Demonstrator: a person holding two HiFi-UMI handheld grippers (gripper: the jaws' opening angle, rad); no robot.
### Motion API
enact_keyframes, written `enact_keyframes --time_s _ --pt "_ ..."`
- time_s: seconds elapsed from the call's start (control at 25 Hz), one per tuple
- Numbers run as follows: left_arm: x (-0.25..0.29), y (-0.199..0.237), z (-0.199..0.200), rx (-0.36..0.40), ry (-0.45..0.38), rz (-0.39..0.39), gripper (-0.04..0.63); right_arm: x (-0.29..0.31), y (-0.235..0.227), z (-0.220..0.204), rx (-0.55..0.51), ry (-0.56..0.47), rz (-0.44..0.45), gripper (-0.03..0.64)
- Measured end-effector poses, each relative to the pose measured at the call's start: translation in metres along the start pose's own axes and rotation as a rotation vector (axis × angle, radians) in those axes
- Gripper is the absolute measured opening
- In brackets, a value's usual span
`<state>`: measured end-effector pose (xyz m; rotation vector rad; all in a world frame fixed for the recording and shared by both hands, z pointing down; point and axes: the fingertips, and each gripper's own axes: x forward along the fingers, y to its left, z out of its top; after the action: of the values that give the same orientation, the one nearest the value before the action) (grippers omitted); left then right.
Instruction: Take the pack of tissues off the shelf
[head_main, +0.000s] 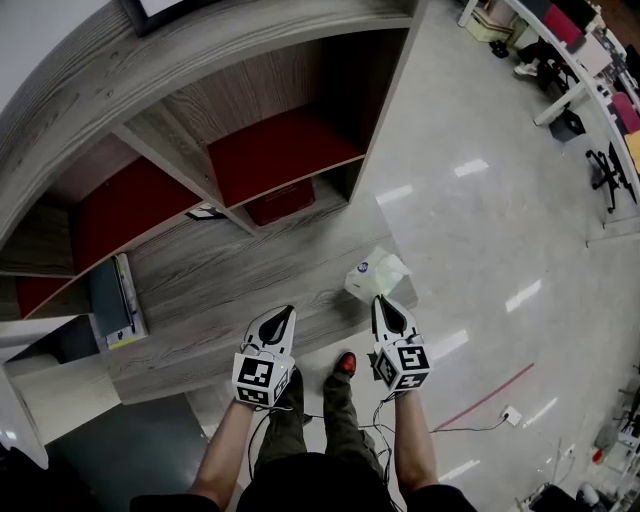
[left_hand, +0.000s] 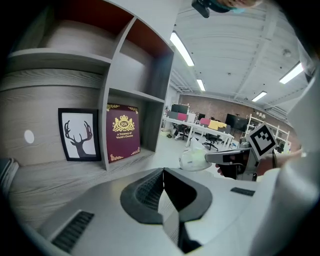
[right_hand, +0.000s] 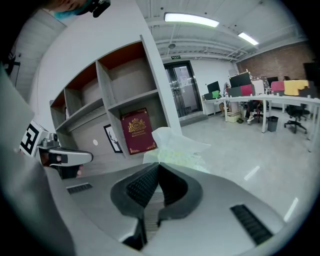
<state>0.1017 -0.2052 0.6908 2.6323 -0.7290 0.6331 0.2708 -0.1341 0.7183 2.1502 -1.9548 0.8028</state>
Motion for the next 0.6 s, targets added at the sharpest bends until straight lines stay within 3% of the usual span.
enact_keyframes --time_s 0.6 --pt "-0.004 -0.012 -0.027 -0.003 0.044 -0.016 0.008 0.006 -0.007 -0.05 -0.01 0.076 -0.026 0.029"
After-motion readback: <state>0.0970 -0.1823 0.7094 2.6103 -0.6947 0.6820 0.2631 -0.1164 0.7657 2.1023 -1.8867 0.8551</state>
